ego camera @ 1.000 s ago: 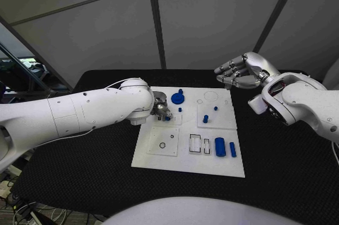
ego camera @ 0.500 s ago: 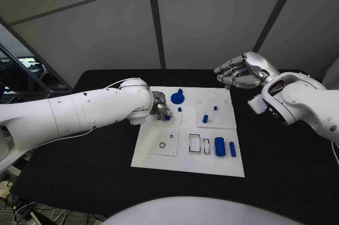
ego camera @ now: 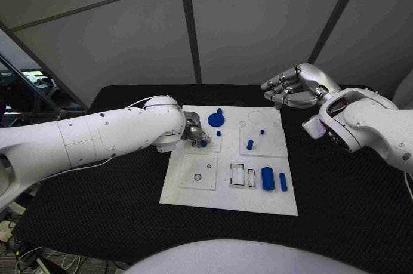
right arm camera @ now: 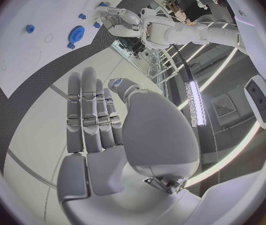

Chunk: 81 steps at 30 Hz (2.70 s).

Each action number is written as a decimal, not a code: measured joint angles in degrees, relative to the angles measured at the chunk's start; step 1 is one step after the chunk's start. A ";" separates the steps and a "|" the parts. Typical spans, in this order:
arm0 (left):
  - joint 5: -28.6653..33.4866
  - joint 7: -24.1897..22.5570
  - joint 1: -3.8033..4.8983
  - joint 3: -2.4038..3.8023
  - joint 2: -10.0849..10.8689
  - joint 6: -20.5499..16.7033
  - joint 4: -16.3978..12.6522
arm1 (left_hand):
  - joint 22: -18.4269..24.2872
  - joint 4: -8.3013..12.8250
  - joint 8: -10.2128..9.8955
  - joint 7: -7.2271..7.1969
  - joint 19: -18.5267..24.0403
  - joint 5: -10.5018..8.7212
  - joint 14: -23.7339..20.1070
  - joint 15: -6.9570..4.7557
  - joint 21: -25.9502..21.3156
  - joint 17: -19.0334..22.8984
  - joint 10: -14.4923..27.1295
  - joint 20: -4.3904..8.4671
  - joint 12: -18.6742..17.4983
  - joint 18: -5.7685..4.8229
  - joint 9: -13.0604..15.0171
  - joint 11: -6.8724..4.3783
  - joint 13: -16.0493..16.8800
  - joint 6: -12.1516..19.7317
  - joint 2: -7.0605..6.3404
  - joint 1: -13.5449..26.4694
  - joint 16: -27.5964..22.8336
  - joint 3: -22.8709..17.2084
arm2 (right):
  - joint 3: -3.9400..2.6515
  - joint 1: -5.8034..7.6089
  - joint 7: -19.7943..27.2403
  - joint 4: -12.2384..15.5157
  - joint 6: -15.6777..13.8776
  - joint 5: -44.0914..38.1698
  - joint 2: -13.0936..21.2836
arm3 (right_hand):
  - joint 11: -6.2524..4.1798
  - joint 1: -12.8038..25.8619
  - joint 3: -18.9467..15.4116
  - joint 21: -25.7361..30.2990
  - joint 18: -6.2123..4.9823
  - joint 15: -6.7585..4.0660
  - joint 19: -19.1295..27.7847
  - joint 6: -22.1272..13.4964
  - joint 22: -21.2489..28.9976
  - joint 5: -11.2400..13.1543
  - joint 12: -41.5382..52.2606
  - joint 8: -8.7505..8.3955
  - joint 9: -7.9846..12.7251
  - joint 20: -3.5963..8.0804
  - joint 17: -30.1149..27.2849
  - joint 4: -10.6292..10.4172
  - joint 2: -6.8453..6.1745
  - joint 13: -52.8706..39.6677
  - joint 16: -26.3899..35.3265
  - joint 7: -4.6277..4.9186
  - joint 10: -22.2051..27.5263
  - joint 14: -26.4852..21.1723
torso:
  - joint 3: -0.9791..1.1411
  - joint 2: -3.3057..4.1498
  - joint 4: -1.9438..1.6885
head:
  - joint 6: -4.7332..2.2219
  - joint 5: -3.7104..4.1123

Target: Assemble the parts on the task board

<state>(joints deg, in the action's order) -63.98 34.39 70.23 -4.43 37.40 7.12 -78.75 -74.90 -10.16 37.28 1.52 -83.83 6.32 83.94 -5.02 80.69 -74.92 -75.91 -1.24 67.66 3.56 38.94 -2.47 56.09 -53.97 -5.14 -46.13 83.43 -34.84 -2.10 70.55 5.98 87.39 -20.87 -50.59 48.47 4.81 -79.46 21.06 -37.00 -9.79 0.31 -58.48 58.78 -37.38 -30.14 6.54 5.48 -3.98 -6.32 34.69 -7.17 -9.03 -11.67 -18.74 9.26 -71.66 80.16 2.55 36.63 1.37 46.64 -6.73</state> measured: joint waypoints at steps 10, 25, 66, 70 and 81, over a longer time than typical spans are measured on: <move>-0.01 0.04 -0.10 0.66 0.59 -0.26 -0.79 | 0.00 -0.81 -0.23 0.00 0.00 0.00 0.00 0.00 0.00 0.00 0.00 0.00 0.00 -0.01 0.14 0.00 -0.01 0.00 -0.37 0.37 0.00 2.38 | 0.00 0.00 -0.02 0.01 0.03 -0.01 0.10 | 0.00 0.00 0.00 0.00 0.00 0.00 0.00 0.00 0.00 0.34 0.00 0.00 0.00 0.00 0.00 0.00 0.00 0.06 0.00 0.00 0.00 0.00 | -0.01 -0.02 -0.01 | -0.14 -0.04; -0.03 0.06 -0.12 5.02 1.45 -1.21 -2.14 | 0.00 -1.68 -0.23 0.00 0.00 0.01 0.00 0.00 -0.24 0.00 0.01 0.00 0.00 0.00 0.21 -0.01 -0.35 0.01 -0.66 0.66 0.00 4.33 | 0.00 0.00 -0.04 -0.14 0.09 -0.20 0.10 | -0.21 0.00 0.00 0.00 0.00 -0.21 0.00 0.00 0.00 0.34 -0.20 0.00 0.00 0.00 0.06 0.32 0.00 0.15 0.29 0.00 -0.20 0.21 | -0.03 -0.02 -0.01 | -0.36 -0.11; -1.60 0.17 3.31 8.30 -4.38 10.20 16.36 | 0.00 -1.77 -8.39 3.50 2.36 0.01 0.01 1.86 -5.33 0.00 6.58 -1.76 -5.78 -0.01 -5.60 3.23 -7.63 4.53 -0.81 -6.90 -1.56 13.12 | 0.01 0.00 -0.21 -0.47 0.28 -0.40 -0.18 | 0.00 0.00 0.00 0.00 0.00 -0.20 0.00 0.00 -0.01 0.34 -0.20 0.00 0.00 0.00 0.08 0.31 0.00 0.19 0.28 0.00 -0.41 0.20 | -0.03 0.11 -0.03 | -1.16 -0.23; -1.71 0.17 3.30 7.49 -5.69 10.59 18.38 | 0.00 -2.17 -8.87 3.48 2.35 0.01 0.01 1.86 -5.33 0.00 6.58 -1.76 -5.78 -0.01 -6.32 3.23 -7.67 3.89 -0.65 -7.83 -1.56 14.94 | 0.01 0.00 -0.22 -0.54 0.30 -0.40 -0.33 | 0.00 0.00 0.00 0.00 0.00 -0.20 0.00 0.00 -0.01 0.34 -0.19 0.00 0.00 0.00 0.08 0.31 0.00 0.19 0.28 0.00 -0.41 0.20 | -0.03 0.04 -0.03 | -0.96 -0.45; -1.92 0.13 2.70 6.38 -8.01 12.34 21.93 | 0.00 -2.24 -8.86 3.48 2.36 0.01 0.01 1.86 -5.33 0.00 6.78 -1.75 -5.78 -0.01 -6.64 3.43 -7.74 3.89 -0.36 -8.41 -1.56 15.32 | 0.01 0.00 -0.23 -0.60 0.36 -0.42 -0.66 | 0.00 0.00 0.00 0.00 0.00 -0.20 0.00 0.00 -0.01 0.34 -0.19 0.00 0.00 0.00 0.07 0.31 0.00 0.23 0.28 0.00 -0.40 0.20 | -0.03 -0.03 -0.03 | -0.87 -0.61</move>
<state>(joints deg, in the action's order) -65.90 34.52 72.93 1.95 29.39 19.46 -56.82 -74.90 -12.40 28.41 5.00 -81.47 6.34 83.95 -3.16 75.36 -74.91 -69.12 -3.00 61.88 3.55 32.29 0.96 48.35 -50.08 -5.50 -54.54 81.87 -19.52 -2.09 70.55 5.75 86.79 -20.51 -51.01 47.81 4.82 -79.46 21.06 -37.00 -9.79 0.11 -58.47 58.78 -37.39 -29.81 6.35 5.49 -3.98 -6.33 34.76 -6.85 -9.03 -11.44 -18.46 9.26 -72.06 80.36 2.52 36.60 1.34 45.77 -7.34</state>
